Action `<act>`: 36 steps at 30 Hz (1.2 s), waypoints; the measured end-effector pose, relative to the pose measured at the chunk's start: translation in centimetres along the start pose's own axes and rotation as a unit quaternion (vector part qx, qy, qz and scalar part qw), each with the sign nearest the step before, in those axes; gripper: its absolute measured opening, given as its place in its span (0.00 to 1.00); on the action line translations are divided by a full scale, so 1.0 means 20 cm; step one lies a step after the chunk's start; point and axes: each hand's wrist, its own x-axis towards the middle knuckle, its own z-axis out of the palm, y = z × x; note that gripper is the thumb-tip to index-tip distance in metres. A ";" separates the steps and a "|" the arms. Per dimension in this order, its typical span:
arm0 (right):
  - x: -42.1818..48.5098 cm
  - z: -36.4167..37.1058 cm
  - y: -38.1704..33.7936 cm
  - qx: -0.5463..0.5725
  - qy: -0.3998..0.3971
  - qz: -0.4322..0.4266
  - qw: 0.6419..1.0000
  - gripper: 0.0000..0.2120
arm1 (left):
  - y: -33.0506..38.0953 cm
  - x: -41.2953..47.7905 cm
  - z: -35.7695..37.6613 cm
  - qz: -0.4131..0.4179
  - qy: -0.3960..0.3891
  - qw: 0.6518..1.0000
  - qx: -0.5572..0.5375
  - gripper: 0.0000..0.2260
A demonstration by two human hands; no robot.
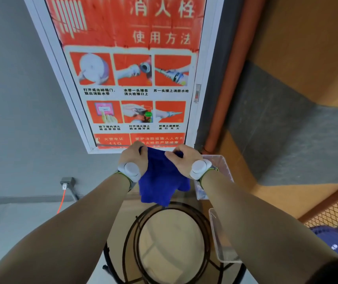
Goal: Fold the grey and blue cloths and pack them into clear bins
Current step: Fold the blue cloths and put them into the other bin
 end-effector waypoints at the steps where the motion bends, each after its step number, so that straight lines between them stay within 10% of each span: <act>1: -0.01 -0.02 0.01 0.006 -0.021 0.005 1.000 0.13 | 0.02 -0.02 0.01 -0.008 -0.001 1.000 0.001 0.10; 12: -0.05 -0.11 0.14 -0.010 -0.097 0.015 0.995 0.08 | 0.06 -0.10 0.06 -0.122 0.017 0.989 0.079 0.11; 16: -0.06 -0.10 0.14 0.010 -0.109 0.000 0.994 0.11 | 0.08 -0.16 0.09 -0.087 0.014 0.995 0.050 0.08; 23: -0.08 -0.09 0.08 0.039 -0.112 0.026 0.993 0.13 | 0.18 -0.27 0.25 0.035 -0.224 0.971 0.075 0.08; 36: -0.11 -0.09 0.10 0.095 -0.078 0.081 0.989 0.16 | 0.14 -0.32 0.40 0.000 -0.200 0.974 0.104 0.12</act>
